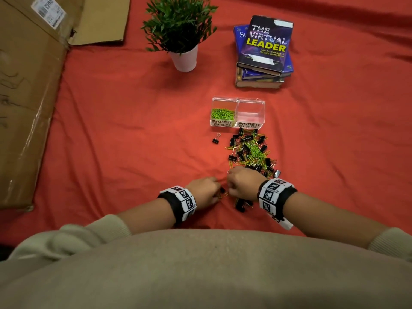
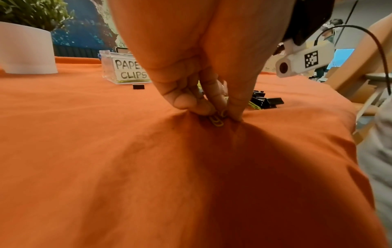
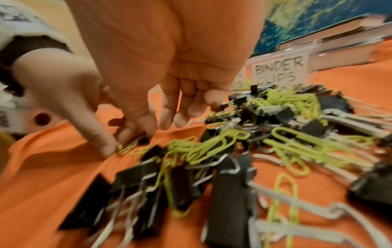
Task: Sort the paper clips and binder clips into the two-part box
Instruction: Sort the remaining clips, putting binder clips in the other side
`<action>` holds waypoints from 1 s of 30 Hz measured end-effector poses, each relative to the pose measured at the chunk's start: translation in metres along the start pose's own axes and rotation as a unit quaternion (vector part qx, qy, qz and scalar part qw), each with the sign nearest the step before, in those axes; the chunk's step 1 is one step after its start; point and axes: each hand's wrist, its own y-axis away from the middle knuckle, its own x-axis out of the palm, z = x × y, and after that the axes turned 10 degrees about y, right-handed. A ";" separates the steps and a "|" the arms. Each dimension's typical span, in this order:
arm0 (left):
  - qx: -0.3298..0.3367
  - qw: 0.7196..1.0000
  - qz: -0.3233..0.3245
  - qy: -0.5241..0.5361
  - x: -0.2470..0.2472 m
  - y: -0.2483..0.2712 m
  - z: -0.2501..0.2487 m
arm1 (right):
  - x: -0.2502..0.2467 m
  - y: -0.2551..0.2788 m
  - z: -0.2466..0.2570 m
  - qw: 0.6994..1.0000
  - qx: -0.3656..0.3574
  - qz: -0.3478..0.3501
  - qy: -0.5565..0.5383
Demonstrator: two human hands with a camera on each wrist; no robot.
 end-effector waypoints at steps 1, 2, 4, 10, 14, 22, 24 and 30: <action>0.002 1.000 -0.001 -0.004 0.000 0.000 0.000 | -0.003 0.000 -0.006 1.000 0.020 -0.011 -0.015; 0.004 1.000 -0.003 -0.006 0.000 0.000 0.000 | -0.007 -0.001 -0.011 0.999 0.041 -0.021 -0.026; 0.009 1.000 -0.008 0.005 -0.002 0.000 0.000 | -0.012 -0.002 -0.020 0.996 0.071 -0.033 -0.034; -0.061 0.984 -0.083 0.148 -0.014 0.003 0.004 | -0.001 0.005 0.000 1.000 -0.005 -0.012 -0.020; -0.089 0.963 -0.115 0.226 -0.020 0.007 0.009 | 0.010 0.012 0.008 0.996 -0.032 -0.003 0.081; -0.116 0.991 -0.044 0.042 0.000 0.004 -0.003 | 0.010 0.013 0.019 0.993 -0.032 0.026 0.111; -0.103 0.994 -0.046 0.008 0.005 0.005 -0.005 | 0.011 0.013 0.020 0.994 -0.034 0.019 0.105; -0.122 0.992 -0.039 0.016 0.008 0.005 -0.004 | -0.003 0.007 0.002 0.990 0.059 -0.043 -0.120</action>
